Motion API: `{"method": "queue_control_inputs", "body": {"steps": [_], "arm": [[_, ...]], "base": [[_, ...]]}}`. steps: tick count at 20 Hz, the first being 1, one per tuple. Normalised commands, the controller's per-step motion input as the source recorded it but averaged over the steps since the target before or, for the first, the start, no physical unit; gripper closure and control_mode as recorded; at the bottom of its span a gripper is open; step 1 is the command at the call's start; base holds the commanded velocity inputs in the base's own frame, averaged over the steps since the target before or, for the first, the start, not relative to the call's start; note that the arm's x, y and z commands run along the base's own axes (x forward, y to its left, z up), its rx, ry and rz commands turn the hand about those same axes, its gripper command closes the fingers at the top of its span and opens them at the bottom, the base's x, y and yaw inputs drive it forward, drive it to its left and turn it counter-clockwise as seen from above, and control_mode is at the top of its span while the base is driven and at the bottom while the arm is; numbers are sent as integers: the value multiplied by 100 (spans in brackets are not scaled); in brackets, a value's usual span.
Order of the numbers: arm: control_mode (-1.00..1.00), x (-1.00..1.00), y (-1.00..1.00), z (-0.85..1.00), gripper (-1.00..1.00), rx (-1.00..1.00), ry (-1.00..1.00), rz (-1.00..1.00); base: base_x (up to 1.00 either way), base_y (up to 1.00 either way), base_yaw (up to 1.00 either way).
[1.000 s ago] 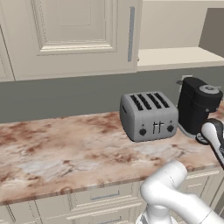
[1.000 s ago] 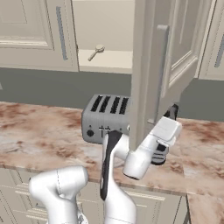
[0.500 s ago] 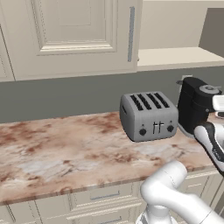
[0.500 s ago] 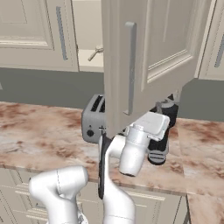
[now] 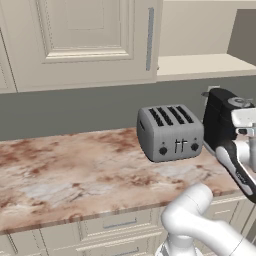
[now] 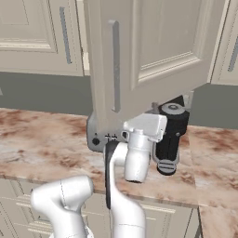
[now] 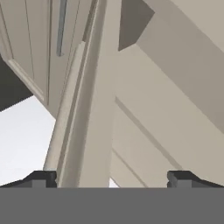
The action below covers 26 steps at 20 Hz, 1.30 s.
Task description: Pick up the bar soap and dish brush from the sink, and place them back in the cabinet, and close the cabinet doors.
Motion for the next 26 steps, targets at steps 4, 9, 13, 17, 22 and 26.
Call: {"method": "queue_control_inputs", "body": {"steps": [4, 9, 13, 17, 22, 26], "arm": [[-100, 0, 36, -7, -100, -10, -28, 0], [-100, 0, 35, -11, -100, -9, -26, 0], [-100, 0, 33, -11, -100, -9, -22, 0], [-100, 0, 26, -1, -100, -5, -18, 0], [-100, 10, 25, 6, -100, -3, -6, 0], [-100, 11, 17, 2, -100, -3, 0, 0]], "base": [[0, 0, 0], [0, 0, 0], [0, 0, 0], [0, 0, 0], [0, 0, 0], [0, 0, 0]]}}
